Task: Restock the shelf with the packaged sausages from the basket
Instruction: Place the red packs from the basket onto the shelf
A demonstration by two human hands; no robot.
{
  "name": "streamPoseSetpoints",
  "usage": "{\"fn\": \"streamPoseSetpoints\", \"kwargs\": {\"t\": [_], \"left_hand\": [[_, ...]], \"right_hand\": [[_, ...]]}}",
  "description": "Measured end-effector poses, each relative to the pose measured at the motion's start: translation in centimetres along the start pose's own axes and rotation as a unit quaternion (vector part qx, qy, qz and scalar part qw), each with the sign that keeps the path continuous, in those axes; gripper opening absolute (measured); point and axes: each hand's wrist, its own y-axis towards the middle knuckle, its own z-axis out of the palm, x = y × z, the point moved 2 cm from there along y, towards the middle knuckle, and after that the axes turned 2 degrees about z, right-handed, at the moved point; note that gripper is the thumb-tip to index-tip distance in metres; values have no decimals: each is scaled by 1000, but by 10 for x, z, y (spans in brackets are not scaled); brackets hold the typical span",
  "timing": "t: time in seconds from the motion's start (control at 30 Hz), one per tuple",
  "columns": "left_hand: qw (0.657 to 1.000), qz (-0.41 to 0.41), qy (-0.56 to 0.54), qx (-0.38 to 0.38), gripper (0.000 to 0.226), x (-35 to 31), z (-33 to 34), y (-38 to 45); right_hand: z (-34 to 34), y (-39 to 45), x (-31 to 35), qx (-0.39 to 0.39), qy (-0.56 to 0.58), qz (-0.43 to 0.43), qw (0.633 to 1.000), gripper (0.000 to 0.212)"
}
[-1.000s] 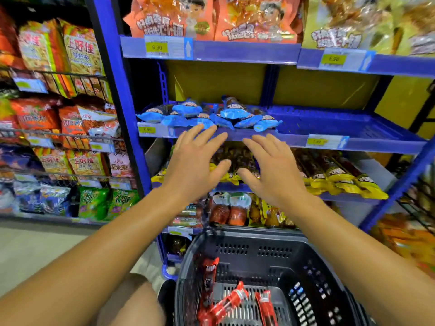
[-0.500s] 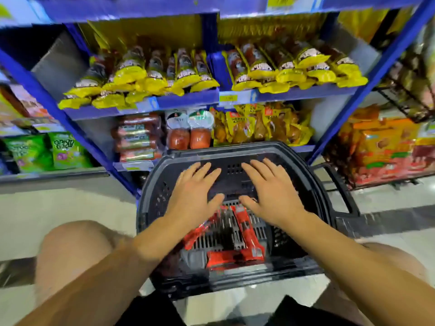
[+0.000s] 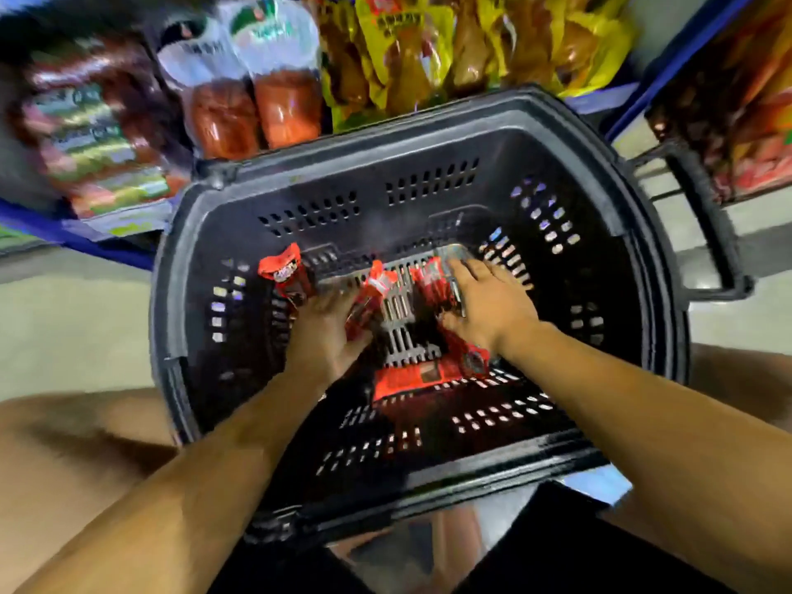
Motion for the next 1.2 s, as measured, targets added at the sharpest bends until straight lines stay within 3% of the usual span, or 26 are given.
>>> {"fn": "streamPoseSetpoints", "kwargs": {"t": [0.17, 0.3, 0.5, 0.7, 0.87, 1.03, 1.13, 1.2], "left_hand": [[999, -5, -33, 19, 67, 23, 37, 20], [993, -65, -87, 44, 65, 36, 62, 34], [982, -120, -116, 85, 60, 51, 88, 59], [979, -188, -46, 60, 45, 61, 107, 70], [976, -192, 8, 103, 42, 59, 117, 70], [957, -230, -117, 132, 43, 52, 111, 61], [919, -253, -269, 135, 25, 37, 87, 50], [914, -229, -310, 127, 15, 23, 66, 43]], "right_hand": [[46, 37, -6, 77, 73, 83, 991, 91], [76, 60, -13, 117, 139, 151, 972, 90], [109, 80, -19, 150, 195, 214, 945, 60], [131, 82, -23, 169, 208, 237, 934, 49], [119, 80, -24, 169, 206, 229, 936, 40], [87, 79, -21, 153, 242, 216, 933, 34], [61, 68, -15, 127, 275, 193, 933, 37], [45, 56, -11, 89, 306, 177, 931, 37]]}}
